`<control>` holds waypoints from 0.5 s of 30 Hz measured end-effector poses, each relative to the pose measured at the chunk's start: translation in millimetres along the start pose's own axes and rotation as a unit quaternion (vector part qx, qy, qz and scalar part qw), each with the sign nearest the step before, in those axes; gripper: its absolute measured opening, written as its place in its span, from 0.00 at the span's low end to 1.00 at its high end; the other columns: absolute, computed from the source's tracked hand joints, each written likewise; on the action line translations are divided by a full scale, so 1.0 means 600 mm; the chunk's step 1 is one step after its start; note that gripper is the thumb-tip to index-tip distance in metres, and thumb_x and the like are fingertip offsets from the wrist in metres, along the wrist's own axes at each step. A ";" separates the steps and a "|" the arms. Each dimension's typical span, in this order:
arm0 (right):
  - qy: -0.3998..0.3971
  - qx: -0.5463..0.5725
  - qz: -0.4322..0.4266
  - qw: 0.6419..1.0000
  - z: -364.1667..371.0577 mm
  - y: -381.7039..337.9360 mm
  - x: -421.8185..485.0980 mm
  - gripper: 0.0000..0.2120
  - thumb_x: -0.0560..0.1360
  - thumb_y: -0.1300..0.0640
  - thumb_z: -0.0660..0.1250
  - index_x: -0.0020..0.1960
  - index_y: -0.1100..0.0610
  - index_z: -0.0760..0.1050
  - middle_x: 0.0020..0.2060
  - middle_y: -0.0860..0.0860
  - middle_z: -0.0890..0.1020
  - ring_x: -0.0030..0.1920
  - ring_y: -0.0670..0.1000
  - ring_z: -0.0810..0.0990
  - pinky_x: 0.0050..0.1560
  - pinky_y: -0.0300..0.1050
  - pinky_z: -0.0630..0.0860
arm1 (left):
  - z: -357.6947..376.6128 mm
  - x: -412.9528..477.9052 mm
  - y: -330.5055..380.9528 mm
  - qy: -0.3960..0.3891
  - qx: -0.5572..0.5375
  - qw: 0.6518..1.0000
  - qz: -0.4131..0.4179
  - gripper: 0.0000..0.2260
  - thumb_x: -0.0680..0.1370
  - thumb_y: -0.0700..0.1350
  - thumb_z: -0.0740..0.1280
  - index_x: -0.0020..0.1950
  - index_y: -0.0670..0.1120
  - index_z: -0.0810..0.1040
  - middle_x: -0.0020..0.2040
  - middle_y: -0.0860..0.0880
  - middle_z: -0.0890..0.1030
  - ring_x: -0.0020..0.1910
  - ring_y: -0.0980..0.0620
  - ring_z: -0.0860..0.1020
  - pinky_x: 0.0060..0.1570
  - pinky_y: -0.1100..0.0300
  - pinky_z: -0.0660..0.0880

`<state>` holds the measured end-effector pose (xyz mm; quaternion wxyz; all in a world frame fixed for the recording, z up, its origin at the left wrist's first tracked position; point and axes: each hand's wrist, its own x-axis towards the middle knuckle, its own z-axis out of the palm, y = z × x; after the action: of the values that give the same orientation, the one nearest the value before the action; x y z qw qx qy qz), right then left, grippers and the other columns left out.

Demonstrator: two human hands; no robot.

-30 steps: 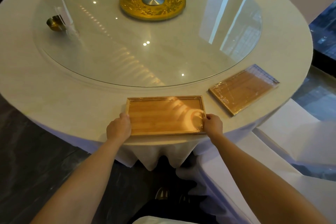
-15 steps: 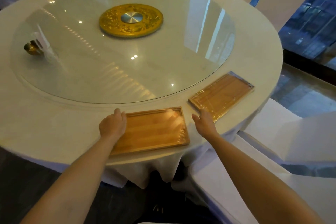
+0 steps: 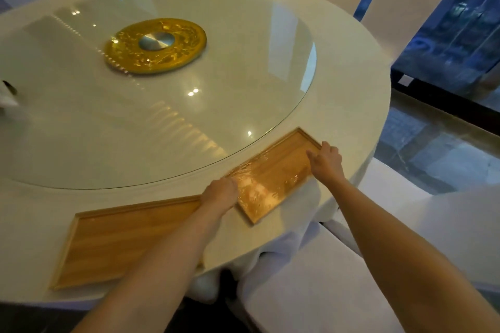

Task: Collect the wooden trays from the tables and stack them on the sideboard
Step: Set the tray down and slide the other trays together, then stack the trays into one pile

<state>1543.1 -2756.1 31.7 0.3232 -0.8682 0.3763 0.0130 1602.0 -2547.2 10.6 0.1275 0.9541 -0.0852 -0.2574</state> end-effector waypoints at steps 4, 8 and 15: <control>-0.015 -0.021 0.005 1.000 -0.003 0.021 0.055 0.27 0.79 0.48 0.53 0.72 0.65 0.57 0.70 0.63 0.63 0.69 0.63 0.62 0.65 0.57 0.64 | 0.020 0.008 0.023 -0.036 0.001 0.997 -0.063 0.21 0.83 0.46 0.46 0.63 0.39 0.75 0.63 0.39 0.77 0.62 0.41 0.76 0.60 0.51 0.72; -0.031 -0.055 0.020 0.998 0.006 0.036 0.087 0.27 0.79 0.47 0.52 0.71 0.64 0.59 0.69 0.62 0.64 0.69 0.63 0.63 0.65 0.58 0.64 | 0.033 0.023 0.023 -0.042 -0.025 0.992 -0.118 0.22 0.83 0.48 0.46 0.66 0.39 0.71 0.67 0.38 0.74 0.66 0.40 0.72 0.63 0.50 0.70; -0.031 -0.067 0.062 0.995 0.022 0.061 0.103 0.24 0.79 0.50 0.50 0.69 0.65 0.62 0.68 0.62 0.66 0.68 0.62 0.63 0.66 0.57 0.62 | 0.045 0.032 0.021 -0.035 -0.049 0.988 -0.140 0.22 0.83 0.48 0.45 0.69 0.38 0.68 0.68 0.38 0.72 0.68 0.40 0.70 0.66 0.49 0.67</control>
<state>1566.0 -2806.9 -15.0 0.2741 -0.8623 0.4171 0.0854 1603.4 -2568.7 -17.4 0.1341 0.9396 0.0581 -0.3095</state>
